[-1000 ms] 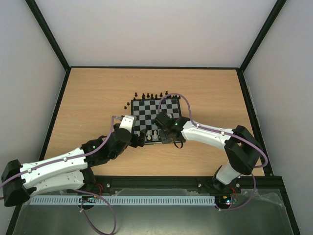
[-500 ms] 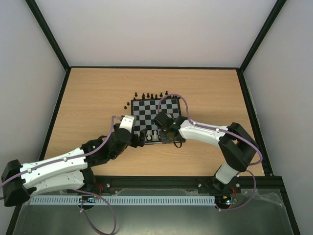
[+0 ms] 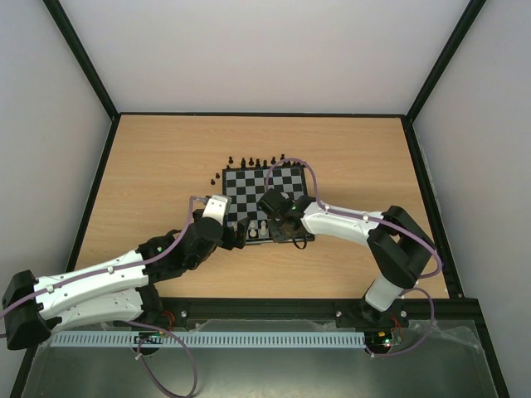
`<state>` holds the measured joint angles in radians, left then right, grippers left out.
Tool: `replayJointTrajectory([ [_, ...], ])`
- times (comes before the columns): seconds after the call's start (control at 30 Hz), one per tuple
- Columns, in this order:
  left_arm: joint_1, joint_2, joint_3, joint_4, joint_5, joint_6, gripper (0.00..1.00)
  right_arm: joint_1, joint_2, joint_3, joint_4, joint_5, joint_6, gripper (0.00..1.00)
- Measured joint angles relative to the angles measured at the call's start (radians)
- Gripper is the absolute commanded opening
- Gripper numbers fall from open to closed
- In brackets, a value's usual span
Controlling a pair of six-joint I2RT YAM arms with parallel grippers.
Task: Set up the chess pieces on the board
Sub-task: Place the chess piece on the chessboard, then pick up the chess piece at the center of the board.
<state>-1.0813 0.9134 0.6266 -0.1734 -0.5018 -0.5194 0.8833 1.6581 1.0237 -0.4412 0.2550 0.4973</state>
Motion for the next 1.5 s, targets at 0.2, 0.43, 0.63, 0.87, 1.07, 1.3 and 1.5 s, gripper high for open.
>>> replayJointTrajectory([
  [0.2,0.0,0.004,0.0,0.002,0.0,0.0,0.99,0.0,-0.002,0.0,-0.002,-0.005,0.0,0.24],
  [0.43,0.0,0.008,0.0,0.003,0.001,0.0,0.99,-0.001,-0.069,0.0,-0.012,-0.022,0.005,0.3],
  [0.63,0.0,0.017,0.0,0.005,0.005,0.0,0.99,0.0,-0.224,-0.001,-0.037,-0.025,0.012,0.4],
  [0.87,0.008,0.023,0.0,0.011,0.01,0.003,0.99,-0.001,-0.357,-0.009,-0.071,-0.018,0.024,0.66],
  [1.07,0.016,0.031,0.0,0.018,0.02,0.003,0.99,-0.001,-0.367,0.004,-0.098,-0.005,0.032,0.99],
  [1.3,0.022,0.032,0.0,0.027,0.033,0.003,0.99,-0.028,-0.256,0.19,-0.122,-0.005,0.002,0.99],
  [1.5,0.022,0.032,0.0,0.027,0.038,0.001,0.99,-0.113,-0.162,0.356,-0.122,-0.023,-0.037,0.99],
])
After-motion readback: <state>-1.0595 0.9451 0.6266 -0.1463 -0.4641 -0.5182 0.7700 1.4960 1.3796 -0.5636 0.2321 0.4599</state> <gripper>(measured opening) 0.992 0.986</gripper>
